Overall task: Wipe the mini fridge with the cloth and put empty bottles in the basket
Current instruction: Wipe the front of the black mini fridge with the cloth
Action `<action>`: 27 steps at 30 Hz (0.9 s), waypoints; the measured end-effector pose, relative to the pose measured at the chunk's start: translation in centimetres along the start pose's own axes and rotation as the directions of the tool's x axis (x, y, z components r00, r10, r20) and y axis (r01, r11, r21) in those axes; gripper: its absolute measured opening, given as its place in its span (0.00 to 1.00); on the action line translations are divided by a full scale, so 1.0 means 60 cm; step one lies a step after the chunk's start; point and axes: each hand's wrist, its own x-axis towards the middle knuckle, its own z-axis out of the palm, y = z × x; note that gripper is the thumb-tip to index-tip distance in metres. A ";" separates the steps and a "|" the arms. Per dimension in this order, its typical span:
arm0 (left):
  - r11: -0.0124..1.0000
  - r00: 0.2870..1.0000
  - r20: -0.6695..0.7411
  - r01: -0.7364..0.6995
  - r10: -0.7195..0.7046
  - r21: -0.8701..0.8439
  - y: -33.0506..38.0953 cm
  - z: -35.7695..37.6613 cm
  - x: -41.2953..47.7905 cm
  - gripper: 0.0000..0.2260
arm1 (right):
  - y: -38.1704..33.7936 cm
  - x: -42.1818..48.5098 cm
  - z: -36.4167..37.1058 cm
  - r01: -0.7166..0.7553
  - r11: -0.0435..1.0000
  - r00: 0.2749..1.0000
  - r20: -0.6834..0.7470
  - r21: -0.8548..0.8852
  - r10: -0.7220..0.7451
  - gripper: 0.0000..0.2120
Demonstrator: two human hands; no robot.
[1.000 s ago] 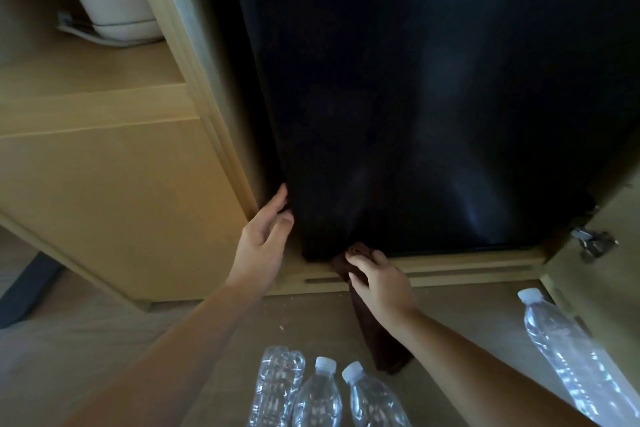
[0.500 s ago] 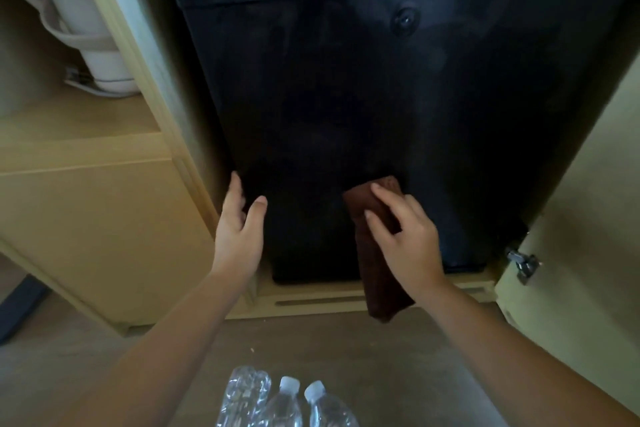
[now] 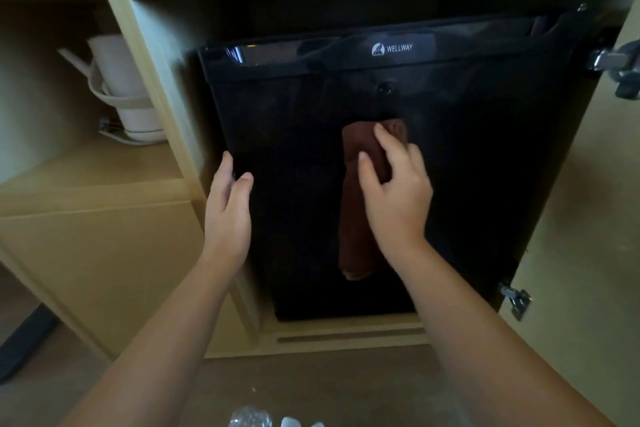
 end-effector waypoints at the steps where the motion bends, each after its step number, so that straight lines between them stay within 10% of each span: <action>1: 1.000 1.000 0.009 -0.008 0.008 -0.002 0.005 -0.003 0.002 0.21 | -0.016 -0.003 0.016 0.013 1.000 1.000 -0.007 -0.002 -0.013 0.18; 10: 0.957 0.990 0.111 -0.114 0.087 0.268 0.004 0.003 -0.008 0.29 | 0.003 -0.076 0.031 0.213 0.974 0.920 0.351 -0.080 -0.172 0.19; 20: 0.886 0.983 0.156 -0.154 0.094 0.436 -0.001 0.018 -0.026 0.37 | 0.079 0.041 -0.120 -0.224 0.973 0.971 -0.097 -0.049 0.218 0.19; 27: 0.898 0.988 0.132 -0.125 0.076 0.422 0.010 0.015 -0.026 0.36 | 0.005 0.082 -0.070 -0.134 0.991 0.984 -0.113 0.017 0.135 0.20</action>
